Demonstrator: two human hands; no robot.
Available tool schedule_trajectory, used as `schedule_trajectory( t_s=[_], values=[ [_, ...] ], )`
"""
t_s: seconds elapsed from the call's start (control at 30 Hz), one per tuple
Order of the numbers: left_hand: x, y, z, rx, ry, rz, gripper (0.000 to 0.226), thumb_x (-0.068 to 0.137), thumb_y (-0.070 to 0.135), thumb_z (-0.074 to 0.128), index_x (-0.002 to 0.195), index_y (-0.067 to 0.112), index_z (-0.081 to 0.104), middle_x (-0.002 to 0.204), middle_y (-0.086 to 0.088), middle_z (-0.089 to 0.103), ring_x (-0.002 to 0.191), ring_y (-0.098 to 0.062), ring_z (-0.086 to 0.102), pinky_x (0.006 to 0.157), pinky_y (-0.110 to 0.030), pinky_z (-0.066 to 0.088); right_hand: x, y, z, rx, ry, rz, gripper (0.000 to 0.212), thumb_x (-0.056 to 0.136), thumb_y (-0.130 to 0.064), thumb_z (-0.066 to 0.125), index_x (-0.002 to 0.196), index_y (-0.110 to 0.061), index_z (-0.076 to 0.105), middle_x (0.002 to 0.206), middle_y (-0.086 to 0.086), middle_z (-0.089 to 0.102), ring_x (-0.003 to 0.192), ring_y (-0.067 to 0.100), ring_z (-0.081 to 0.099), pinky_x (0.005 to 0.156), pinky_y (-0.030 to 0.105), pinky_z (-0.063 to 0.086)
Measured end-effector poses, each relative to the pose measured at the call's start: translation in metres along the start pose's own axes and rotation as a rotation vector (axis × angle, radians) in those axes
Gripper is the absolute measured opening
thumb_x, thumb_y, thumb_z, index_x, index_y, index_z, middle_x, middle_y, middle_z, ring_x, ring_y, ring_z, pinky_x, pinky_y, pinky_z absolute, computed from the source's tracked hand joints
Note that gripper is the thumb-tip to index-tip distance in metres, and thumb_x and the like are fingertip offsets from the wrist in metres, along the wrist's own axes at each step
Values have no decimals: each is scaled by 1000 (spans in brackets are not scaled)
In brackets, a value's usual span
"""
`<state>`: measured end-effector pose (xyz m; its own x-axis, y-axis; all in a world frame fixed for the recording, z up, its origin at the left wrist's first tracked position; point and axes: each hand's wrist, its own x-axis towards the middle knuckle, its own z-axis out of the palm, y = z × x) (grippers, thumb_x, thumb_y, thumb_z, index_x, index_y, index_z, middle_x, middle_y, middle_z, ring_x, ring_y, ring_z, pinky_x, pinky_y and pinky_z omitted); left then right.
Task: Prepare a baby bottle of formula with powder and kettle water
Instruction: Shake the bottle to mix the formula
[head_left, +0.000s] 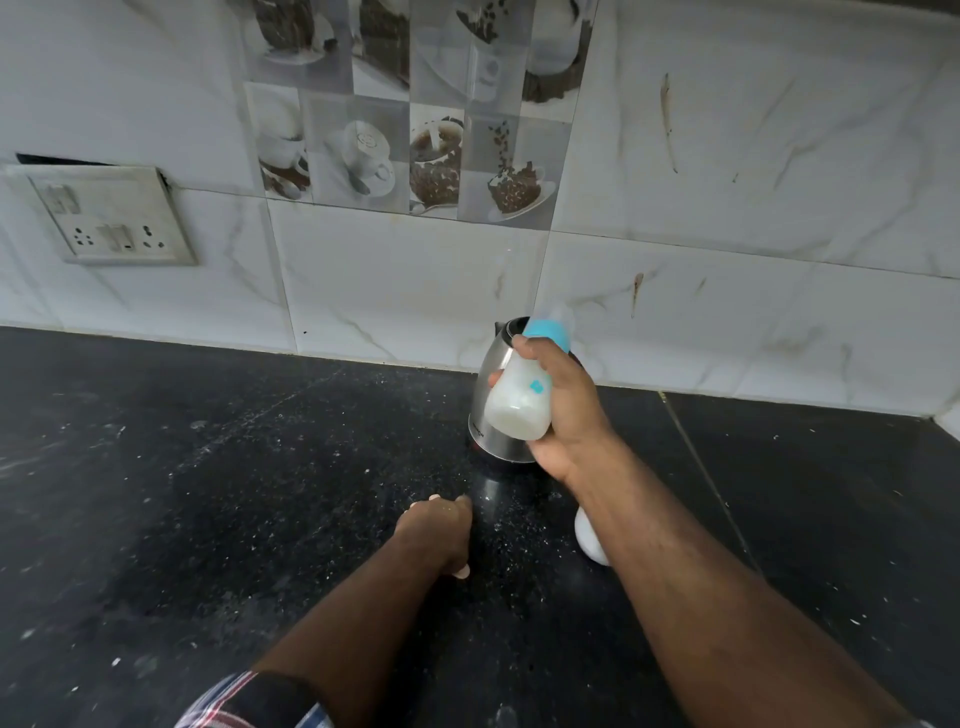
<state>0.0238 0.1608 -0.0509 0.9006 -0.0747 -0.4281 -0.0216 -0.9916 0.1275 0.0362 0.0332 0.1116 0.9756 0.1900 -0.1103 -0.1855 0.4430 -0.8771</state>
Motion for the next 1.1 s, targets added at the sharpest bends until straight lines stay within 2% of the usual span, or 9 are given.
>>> schedule_trajectory(
  t_s=[0.1,0.2,0.33,0.5,0.63,0.77,0.87,1.07,1.1],
  values=[
    [1,0,1,7,2,3,87,82,31,86,151,11,37,150,-16,55,143,-37,48,111,-52,48,14,-30,2,-181,74,-384,49,61,-19,85,103,-12,61,76,3,70,62,20,69,55,31,55],
    [0,0,1,3,1,2,87,83,31,86,151,11,37,150,-16,54,144,-38,47,111,-52,48,30,-55,-5,-82,219,-625,53,61,-25,86,104,-19,56,85,2,68,72,21,68,65,36,57],
    [0,0,0,2,-1,0,88,82,31,86,152,11,36,150,-16,54,143,-38,48,111,-52,49,19,7,-17,-682,146,-413,62,56,-42,89,108,-28,58,95,-7,71,81,8,71,77,37,58],
    [0,0,-1,-12,-8,2,86,82,30,86,150,10,37,149,-16,55,143,-38,48,110,-53,49,44,-27,-24,-275,397,-669,60,57,-40,89,106,-27,57,82,-18,71,73,7,70,66,27,57],
    [-3,0,-2,-10,-4,-1,89,82,31,87,152,12,36,150,-15,54,141,-39,50,109,-52,49,22,25,-34,-728,179,-462,64,49,-52,88,103,-32,59,92,-10,72,79,5,70,72,32,58],
    [-2,-1,0,-5,6,4,85,81,32,87,149,11,39,148,-16,55,139,-39,52,108,-52,50,37,8,-39,-633,421,-719,55,58,-42,88,102,-31,57,82,-20,72,72,2,69,64,23,55],
    [-2,-1,0,0,-1,5,88,82,32,87,151,11,37,150,-17,53,141,-39,50,109,-52,50,23,27,-37,-890,231,-594,58,50,-54,84,99,-35,58,84,-30,70,73,-7,67,60,11,49],
    [-3,-1,-1,-11,14,14,86,82,31,86,150,10,38,150,-18,53,143,-39,48,111,-53,47,36,4,-35,-684,388,-737,56,57,-47,90,101,-35,57,83,-20,72,74,2,70,64,22,55],
    [-4,-2,-1,-6,14,15,87,82,31,86,150,10,37,151,-18,52,144,-39,46,112,-53,47,30,11,-34,-796,360,-703,57,53,-50,89,99,-35,58,83,-21,72,73,-1,69,64,23,55]
  ],
)
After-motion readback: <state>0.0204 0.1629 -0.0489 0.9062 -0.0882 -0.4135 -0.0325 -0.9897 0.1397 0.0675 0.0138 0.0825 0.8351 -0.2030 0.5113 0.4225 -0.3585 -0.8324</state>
